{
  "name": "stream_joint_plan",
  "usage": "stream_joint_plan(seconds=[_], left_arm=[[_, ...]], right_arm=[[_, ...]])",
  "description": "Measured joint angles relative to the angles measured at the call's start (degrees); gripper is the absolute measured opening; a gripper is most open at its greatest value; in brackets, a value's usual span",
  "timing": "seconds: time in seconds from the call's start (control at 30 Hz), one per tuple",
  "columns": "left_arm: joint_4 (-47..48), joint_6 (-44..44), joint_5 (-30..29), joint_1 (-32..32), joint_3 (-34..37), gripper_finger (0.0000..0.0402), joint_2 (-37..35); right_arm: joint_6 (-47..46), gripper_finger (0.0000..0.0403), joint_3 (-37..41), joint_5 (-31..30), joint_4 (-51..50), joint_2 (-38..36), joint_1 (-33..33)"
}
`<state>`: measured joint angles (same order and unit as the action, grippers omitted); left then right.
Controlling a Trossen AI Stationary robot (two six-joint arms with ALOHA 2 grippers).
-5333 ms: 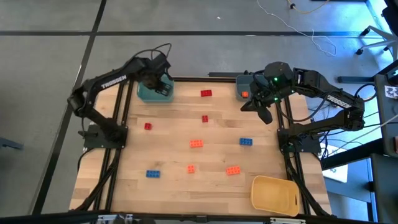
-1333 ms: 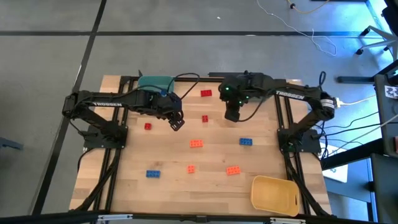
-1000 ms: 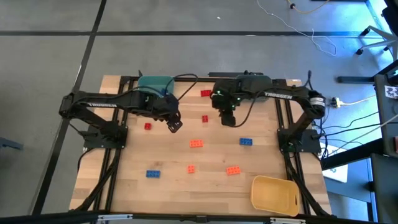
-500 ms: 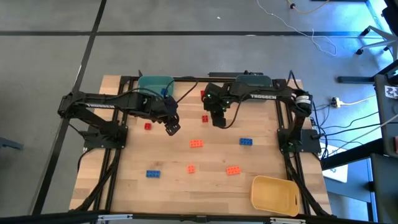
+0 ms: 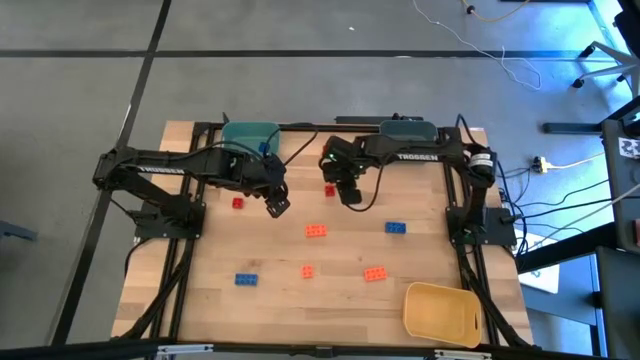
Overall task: Sort & place blocks by color
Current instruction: Put the red game piece into the yellow bin
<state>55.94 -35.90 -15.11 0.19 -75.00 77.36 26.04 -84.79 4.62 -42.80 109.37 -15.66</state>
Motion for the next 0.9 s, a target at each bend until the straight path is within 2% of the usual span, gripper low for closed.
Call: stream_joint_plan(seconds=[0.23, 0.43, 0.8, 0.9], left_arm=[[0.1, 0.0, 0.0, 0.0, 0.0, 0.0208, 0.0], [0.3, 0.0, 0.0, 0.0, 0.0, 0.0208, 0.0], [0.3, 0.0, -0.4, 0.0, 0.0, 0.0208, 0.0], [0.2, 0.0, -0.4, 0.0, 0.0, 0.0208, 0.0]], right_arm=[[2.8, 0.0123, 0.0, -0.3, 2.8, 2.1, 0.1], [4.1, 0.0123, 0.0, -11.7, 6.2, 2.5, 0.5], [-2.0, 0.0123, 0.0, -12.0, 7.5, 2.5, 0.5], [-1.9, 0.0123, 0.0, -8.5, 7.3, 2.5, 0.5]])
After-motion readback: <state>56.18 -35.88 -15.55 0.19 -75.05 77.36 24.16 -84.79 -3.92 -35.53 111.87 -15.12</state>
